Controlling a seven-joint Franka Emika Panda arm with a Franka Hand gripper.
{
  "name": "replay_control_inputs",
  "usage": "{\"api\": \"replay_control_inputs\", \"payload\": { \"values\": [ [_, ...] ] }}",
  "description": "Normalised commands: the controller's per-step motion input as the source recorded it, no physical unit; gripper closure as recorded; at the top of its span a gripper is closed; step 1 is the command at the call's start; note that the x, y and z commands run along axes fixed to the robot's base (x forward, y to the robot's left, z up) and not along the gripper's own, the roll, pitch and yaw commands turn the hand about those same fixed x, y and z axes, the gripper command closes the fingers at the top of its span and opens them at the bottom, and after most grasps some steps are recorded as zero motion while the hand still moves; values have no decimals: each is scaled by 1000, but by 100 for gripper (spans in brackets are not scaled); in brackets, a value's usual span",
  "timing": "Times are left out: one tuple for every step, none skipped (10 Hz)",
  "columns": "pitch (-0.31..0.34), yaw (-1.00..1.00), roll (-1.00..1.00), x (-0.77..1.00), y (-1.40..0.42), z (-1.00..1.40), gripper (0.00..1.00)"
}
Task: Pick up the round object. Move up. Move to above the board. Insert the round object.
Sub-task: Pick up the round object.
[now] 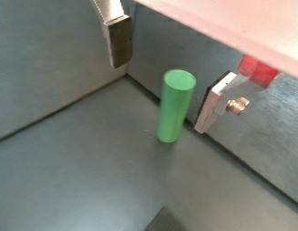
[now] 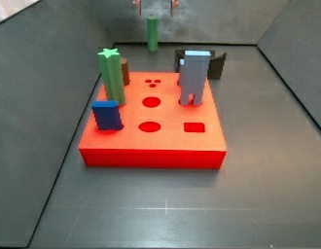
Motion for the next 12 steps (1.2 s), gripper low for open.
{"api": "replay_control_inputs", "payload": {
  "values": [
    [-174, -140, -346, 20, 583, -409, 0],
    [-157, -134, -381, 0, 554, -371, 0],
    [-170, -137, -403, -40, 517, -340, 0],
    [0, -17, -207, 0, 303, 0, 0],
    [0, 26, 0, 0, 54, 0, 0],
    [-101, 0, 0, 0, 226, -491, 0],
    [-143, -29, 0, 0, 209, -740, 0],
    [-166, -143, -126, 20, 154, -714, 0],
    [-26, -94, -123, 0, 26, -46, 0],
    [0, 0, -67, 34, 0, -89, 0],
    [-59, -14, -117, 69, 0, -263, 0],
    [-50, 0, -47, 0, 0, -63, 0]
  ]
}}
